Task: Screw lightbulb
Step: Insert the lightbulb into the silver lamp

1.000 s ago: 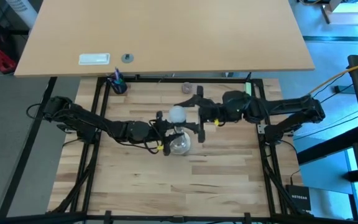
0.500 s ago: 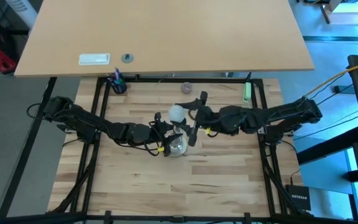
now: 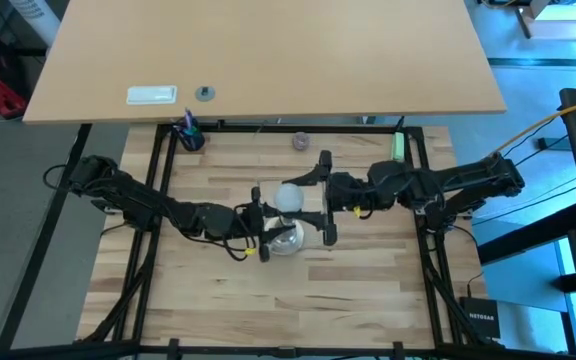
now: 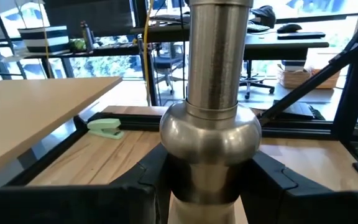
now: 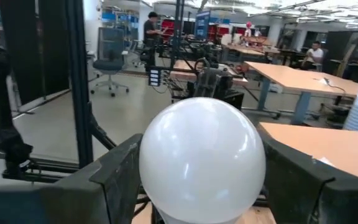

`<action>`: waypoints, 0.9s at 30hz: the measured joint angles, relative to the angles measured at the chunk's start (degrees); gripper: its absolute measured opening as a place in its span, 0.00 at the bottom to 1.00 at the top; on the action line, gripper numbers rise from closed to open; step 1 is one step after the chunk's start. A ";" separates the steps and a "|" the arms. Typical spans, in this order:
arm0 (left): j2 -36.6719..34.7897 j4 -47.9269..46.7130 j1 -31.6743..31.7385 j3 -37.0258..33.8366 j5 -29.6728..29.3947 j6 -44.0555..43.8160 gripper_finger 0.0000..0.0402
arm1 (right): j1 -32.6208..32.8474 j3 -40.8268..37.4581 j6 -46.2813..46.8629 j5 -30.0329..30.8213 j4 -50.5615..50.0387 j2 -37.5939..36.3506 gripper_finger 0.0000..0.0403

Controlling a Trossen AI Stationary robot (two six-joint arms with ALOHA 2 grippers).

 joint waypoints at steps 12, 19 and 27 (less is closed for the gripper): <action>0.00 3.33 -0.76 0.00 2.79 1.89 0.31 | 0.04 0.09 -0.24 -5.37 -1.13 -0.15 0.68; 0.00 2.84 -0.74 0.00 2.77 1.70 0.31 | 0.04 0.07 -1.30 -5.26 -1.54 -0.12 0.68; 0.00 6.47 -1.38 0.00 4.71 2.99 0.31 | 0.04 -0.02 -1.68 -9.44 0.28 -2.58 0.68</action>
